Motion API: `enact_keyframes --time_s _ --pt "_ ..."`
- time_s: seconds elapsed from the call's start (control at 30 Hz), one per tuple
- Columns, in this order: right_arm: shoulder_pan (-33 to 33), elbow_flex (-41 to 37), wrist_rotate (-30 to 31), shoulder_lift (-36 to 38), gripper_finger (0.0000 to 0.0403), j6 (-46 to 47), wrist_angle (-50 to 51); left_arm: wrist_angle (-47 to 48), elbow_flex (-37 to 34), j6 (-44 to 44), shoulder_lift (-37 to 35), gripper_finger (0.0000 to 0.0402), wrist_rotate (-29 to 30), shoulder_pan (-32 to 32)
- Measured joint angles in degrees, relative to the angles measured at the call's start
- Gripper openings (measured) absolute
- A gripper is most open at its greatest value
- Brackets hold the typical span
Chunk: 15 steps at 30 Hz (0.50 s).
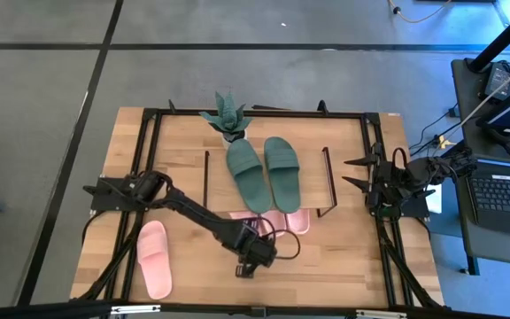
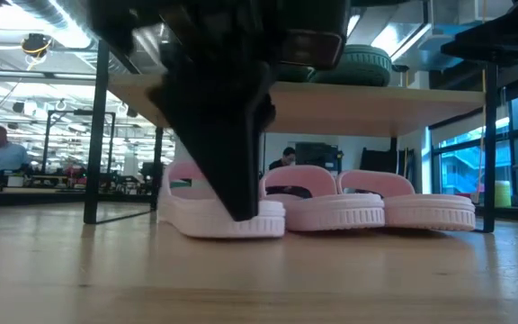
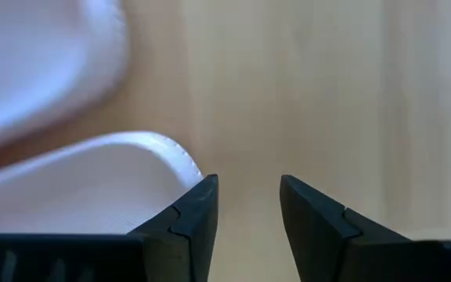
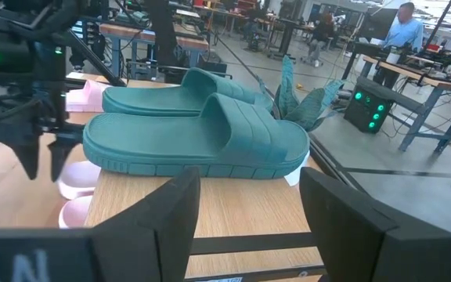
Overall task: Pick and place slides into the shelf
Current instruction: Put the right pink slide under the shelf
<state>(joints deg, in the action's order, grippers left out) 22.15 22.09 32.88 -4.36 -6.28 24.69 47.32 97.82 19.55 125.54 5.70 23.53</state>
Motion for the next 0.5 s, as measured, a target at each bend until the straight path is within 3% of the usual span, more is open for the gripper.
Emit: enact_keyframes --time_s 0.5 --pt "-0.01 0.0 0.0 0.0 0.022 0.0 0.0 4.69 -0.04 -1.84 0.0 0.0132 -0.33 -2.52"
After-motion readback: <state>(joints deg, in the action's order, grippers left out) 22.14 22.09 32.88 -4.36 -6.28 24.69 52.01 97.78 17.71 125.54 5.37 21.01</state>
